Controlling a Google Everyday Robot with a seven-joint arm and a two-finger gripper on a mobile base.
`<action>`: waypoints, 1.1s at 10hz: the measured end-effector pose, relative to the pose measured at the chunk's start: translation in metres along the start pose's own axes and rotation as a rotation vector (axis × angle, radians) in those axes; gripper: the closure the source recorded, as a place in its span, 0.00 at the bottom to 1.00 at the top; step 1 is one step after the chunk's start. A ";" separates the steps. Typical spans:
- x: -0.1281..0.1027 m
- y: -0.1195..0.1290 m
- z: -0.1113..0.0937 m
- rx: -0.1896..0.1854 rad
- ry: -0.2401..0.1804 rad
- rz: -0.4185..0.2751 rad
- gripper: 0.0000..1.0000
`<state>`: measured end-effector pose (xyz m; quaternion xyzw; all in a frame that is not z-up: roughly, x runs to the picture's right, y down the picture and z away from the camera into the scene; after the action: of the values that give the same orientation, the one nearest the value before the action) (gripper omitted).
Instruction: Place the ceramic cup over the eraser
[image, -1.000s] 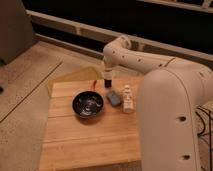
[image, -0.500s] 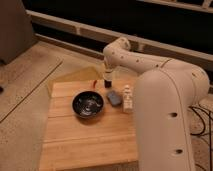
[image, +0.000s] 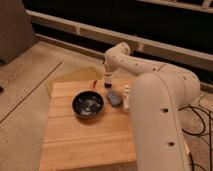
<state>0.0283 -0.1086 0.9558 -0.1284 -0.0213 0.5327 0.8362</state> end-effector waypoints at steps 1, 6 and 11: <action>0.007 -0.001 0.011 -0.023 0.001 0.010 1.00; 0.025 -0.013 0.037 -0.065 0.027 0.041 0.61; 0.021 -0.015 0.038 -0.080 0.027 0.034 0.20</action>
<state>0.0446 -0.0887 0.9937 -0.1692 -0.0292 0.5438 0.8215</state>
